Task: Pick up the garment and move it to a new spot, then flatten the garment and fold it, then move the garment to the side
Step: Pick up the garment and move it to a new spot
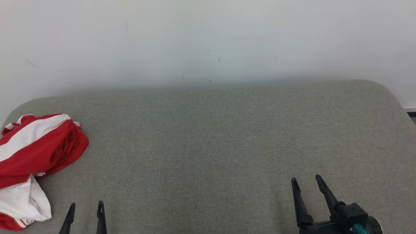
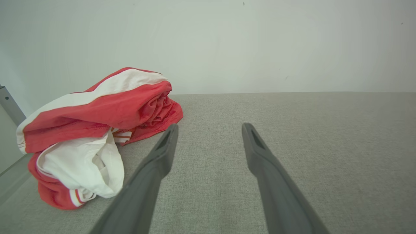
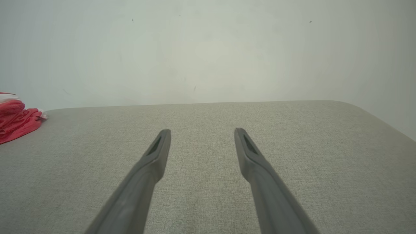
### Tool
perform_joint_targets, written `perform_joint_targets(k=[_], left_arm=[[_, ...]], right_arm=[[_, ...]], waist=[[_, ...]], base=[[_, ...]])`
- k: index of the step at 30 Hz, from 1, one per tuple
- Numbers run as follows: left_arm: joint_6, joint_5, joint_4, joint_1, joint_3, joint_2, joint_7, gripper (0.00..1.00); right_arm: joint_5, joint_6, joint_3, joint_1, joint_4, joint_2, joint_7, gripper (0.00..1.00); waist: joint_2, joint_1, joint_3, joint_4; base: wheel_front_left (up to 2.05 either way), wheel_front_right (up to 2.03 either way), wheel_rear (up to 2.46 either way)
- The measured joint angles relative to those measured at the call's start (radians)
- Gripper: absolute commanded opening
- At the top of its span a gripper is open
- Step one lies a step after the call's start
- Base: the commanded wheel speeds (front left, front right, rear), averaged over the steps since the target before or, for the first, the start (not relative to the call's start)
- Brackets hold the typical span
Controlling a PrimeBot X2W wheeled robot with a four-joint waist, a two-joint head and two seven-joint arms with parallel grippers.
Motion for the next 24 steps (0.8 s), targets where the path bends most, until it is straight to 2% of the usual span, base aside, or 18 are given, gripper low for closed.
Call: perform_joint_targets(k=[12, 24], left_arm=[[-0.006, -0.033, -0.011, 0.0, -0.028, 0.014, 0.0, 1.0], [-0.007, -0.051, 0.034, -0.005, -0.042, 0.031, 0.0, 1.0]], right_arm=[[0.0, 0.0, -0.004, -0.002, 0.008, 0.0, 0.0, 1.0], [-0.004, 0.0, -0.007, -0.003, 0.018, 0.0, 0.0, 1.0]], waist=[[0.0, -0.0001, -0.003, -0.001], [0.0001, -0.0001, -0.006, 0.004]], base=[[0.0, 0.0, 0.0], [0.0, 0.0, 0.0]])
